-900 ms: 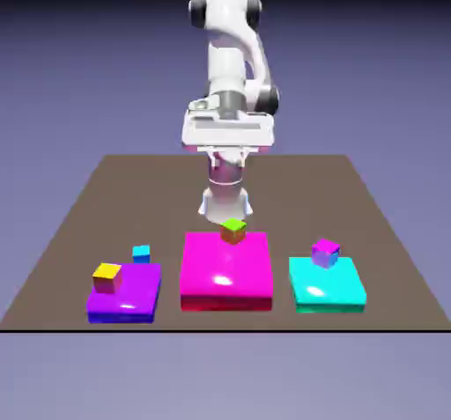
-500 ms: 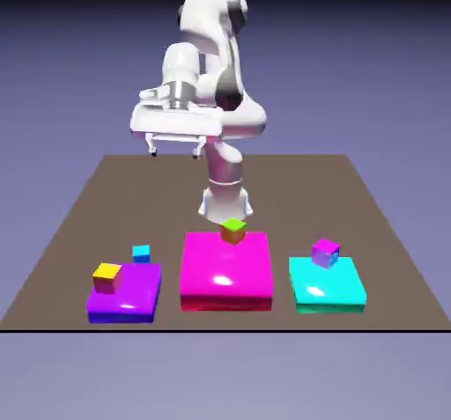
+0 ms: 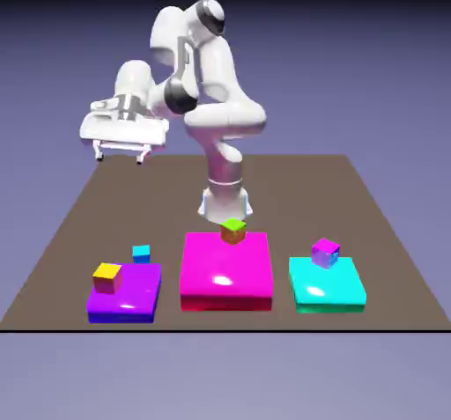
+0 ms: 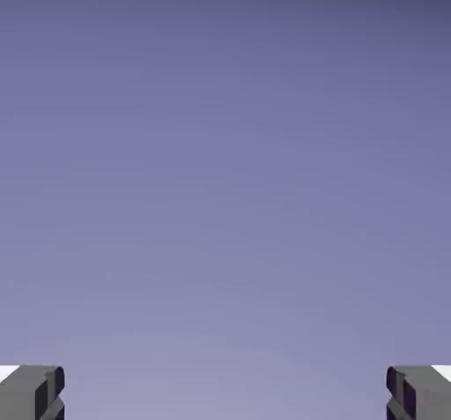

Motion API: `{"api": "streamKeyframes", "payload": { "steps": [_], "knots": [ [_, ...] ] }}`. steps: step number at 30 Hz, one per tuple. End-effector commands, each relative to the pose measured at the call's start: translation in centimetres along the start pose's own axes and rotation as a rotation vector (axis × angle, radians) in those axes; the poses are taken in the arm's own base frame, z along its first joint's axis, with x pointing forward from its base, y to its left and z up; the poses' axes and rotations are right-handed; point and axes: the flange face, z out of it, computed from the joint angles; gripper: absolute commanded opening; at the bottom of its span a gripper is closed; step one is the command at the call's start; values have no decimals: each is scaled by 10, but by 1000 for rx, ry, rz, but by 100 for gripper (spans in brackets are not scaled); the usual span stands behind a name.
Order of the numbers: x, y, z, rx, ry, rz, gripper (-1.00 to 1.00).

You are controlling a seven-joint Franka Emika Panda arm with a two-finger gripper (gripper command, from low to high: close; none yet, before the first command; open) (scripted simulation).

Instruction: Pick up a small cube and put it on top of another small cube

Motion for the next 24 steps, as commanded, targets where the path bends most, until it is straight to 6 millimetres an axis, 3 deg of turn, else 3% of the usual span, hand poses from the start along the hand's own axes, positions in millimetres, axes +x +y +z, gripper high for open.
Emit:
{"api": "streamKeyframes", "payload": {
  "steps": [1,12,18,24],
  "knots": [
    [-3,10,0,3,2,0,0],
    [-57,108,11,36,-3,3,0],
    [-104,148,24,61,-20,6,0],
    [-160,176,39,93,-47,8,0]
  ]
}}
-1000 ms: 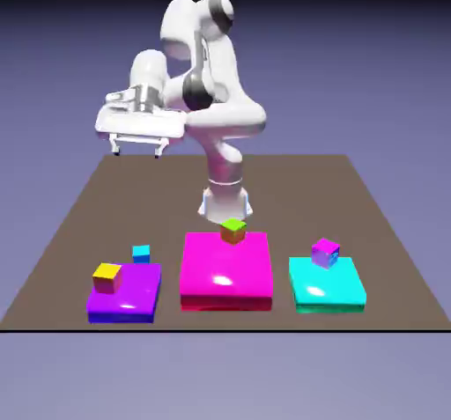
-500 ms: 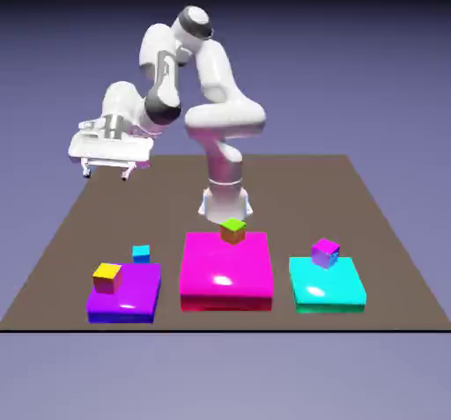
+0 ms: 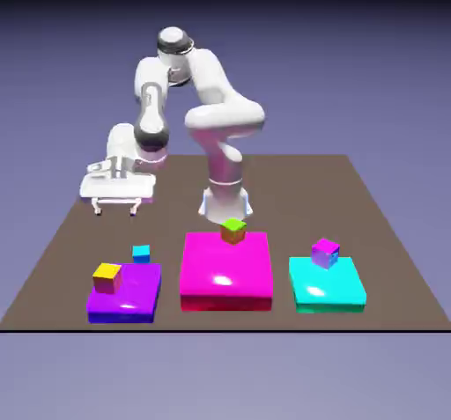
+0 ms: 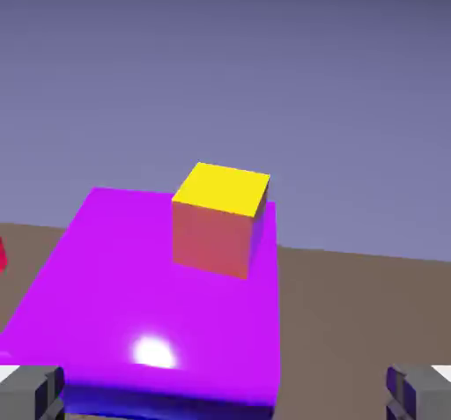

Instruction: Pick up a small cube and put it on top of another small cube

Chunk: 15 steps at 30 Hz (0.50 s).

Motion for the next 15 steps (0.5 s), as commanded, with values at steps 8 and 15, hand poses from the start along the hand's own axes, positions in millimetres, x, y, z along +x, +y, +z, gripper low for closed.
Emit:
{"api": "streamKeyframes", "payload": {
  "steps": [8,15],
  "knots": [
    [-76,18,20,48,-43,2,0],
    [-86,27,70,49,-39,2,0]
  ]
}}
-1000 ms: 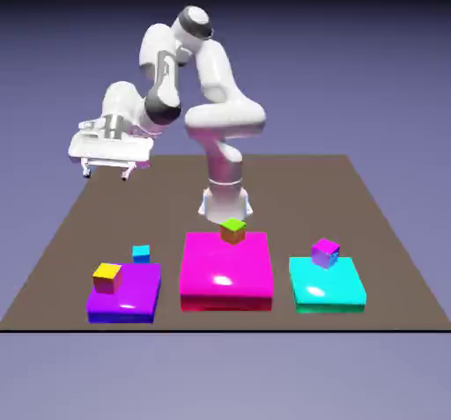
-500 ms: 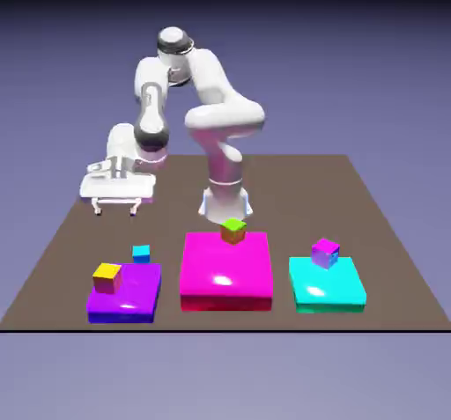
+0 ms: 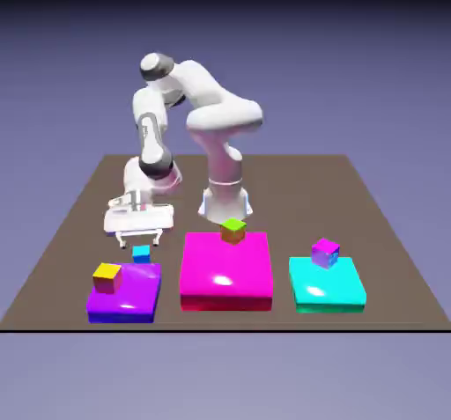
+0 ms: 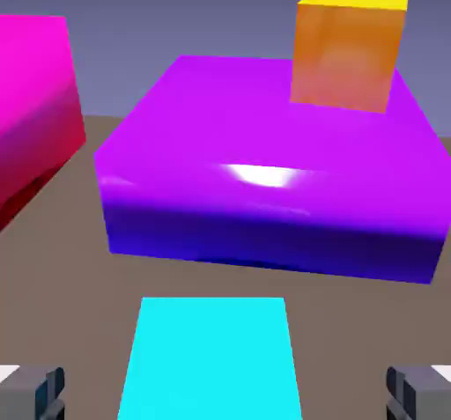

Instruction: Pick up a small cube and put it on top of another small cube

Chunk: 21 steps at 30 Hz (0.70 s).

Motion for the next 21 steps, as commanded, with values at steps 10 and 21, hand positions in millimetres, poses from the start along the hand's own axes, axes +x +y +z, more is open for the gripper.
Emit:
{"api": "streamKeyframes", "payload": {
  "steps": [10,21],
  "knots": [
    [8,-8,-42,0,0,-1,-100],
    [139,0,8,176,-203,-170,-100]
  ]
}}
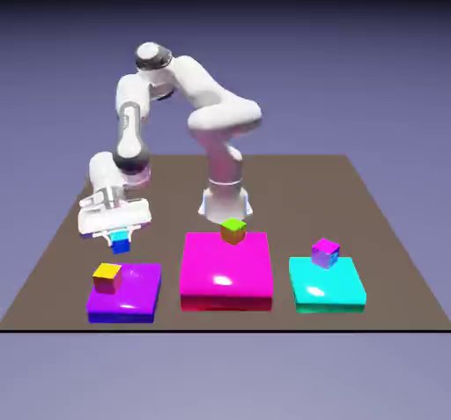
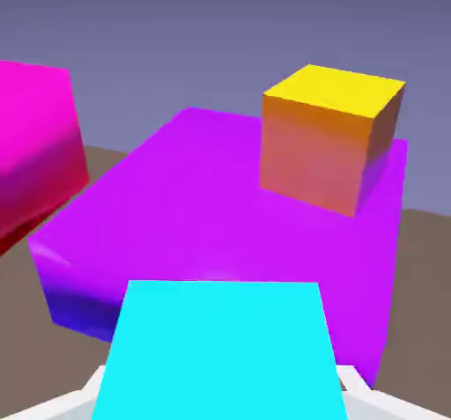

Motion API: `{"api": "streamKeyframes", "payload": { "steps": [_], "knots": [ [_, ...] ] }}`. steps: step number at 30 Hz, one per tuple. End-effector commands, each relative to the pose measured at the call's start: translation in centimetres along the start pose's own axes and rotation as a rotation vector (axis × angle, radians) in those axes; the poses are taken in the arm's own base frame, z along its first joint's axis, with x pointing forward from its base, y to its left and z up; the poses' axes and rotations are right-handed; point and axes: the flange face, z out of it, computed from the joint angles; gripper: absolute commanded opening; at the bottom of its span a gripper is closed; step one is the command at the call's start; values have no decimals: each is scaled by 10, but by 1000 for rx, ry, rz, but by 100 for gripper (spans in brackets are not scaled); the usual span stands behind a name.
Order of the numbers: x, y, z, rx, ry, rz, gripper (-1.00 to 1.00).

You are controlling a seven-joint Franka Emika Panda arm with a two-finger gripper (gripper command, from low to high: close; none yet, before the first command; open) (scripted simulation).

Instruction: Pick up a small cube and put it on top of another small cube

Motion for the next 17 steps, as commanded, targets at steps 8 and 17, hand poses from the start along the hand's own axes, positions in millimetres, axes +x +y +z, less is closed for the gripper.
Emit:
{"api": "streamKeyframes", "payload": {
  "steps": [8,17],
  "knots": [
    [120,-29,27,139,-117,-118,-100],
    [107,-24,73,139,-115,-118,100]
  ]
}}
